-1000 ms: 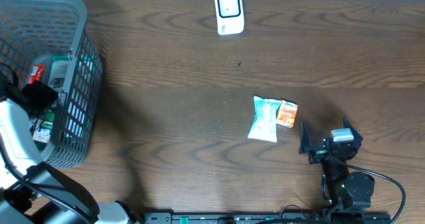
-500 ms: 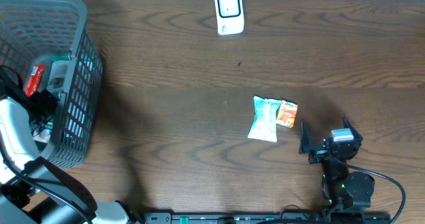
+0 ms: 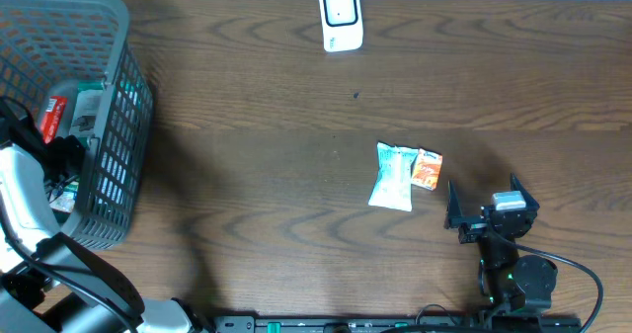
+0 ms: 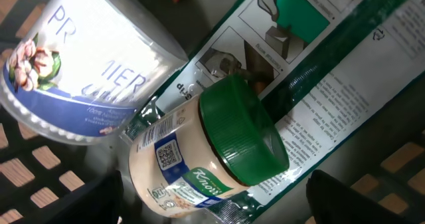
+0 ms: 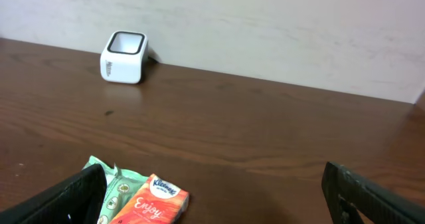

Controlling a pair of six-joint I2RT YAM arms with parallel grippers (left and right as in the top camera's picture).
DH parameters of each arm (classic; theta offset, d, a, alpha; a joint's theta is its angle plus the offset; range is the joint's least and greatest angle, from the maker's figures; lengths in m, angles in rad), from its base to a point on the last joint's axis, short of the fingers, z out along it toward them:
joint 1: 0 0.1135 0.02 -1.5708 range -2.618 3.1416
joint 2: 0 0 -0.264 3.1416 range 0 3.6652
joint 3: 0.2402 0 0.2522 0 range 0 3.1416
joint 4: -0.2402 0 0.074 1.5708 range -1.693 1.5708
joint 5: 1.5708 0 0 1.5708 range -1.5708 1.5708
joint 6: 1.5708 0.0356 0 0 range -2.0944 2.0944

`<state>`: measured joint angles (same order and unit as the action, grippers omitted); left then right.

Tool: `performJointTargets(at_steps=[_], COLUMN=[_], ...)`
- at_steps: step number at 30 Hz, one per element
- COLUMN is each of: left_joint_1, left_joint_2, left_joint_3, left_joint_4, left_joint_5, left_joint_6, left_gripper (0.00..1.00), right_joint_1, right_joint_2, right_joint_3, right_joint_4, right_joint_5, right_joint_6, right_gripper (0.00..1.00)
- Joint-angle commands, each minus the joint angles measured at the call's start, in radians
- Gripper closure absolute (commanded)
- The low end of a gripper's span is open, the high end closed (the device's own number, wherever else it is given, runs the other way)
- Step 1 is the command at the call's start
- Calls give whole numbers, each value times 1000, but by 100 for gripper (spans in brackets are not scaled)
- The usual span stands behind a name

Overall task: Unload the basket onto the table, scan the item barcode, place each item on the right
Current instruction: 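Close the left gripper on the green-capped jar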

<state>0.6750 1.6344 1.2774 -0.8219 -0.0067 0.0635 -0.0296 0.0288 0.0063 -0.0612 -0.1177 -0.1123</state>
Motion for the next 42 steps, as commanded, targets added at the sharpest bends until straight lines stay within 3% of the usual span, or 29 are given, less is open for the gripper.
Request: performJointTargets(at_steps=[1,12,15,19,21,26,30,42], left_joint_1=[-5,-4,-4,-4,-4,-4,-4,-4], left_joint_2=[32,164,161,159,148,126,126,118], left_joint_3=[-17,-17,-17,-14,-9,-9,-10,-12], left_joint_4=[1,-1,8,3,-4,-1,4,-21], left_joint_5=[-13,-13,2,72,74,74,74,104], left_joint_6=[76,74,74,70,45,-18,-24,-77], left_gripper=[12,13,29,39,39,22,15,13], right_joint_1=[11,11,11,15,27,51,50,50], right_joint_2=[-2,-2,-2,-2,-2,-2,-2,-2], right_joint_3=[-1,-1,-1,-1,-1,-1,-1,-1], right_joint_4=[-3,-3,-3,-3,-3,-3,-3,-3], right_joint_5=[-3,-3,-3,-3,-3,-3,-3,-3], right_joint_6=[14,14,14,14,14,14,14,14], right_gripper=[1,1,1,1,1,1,1,1])
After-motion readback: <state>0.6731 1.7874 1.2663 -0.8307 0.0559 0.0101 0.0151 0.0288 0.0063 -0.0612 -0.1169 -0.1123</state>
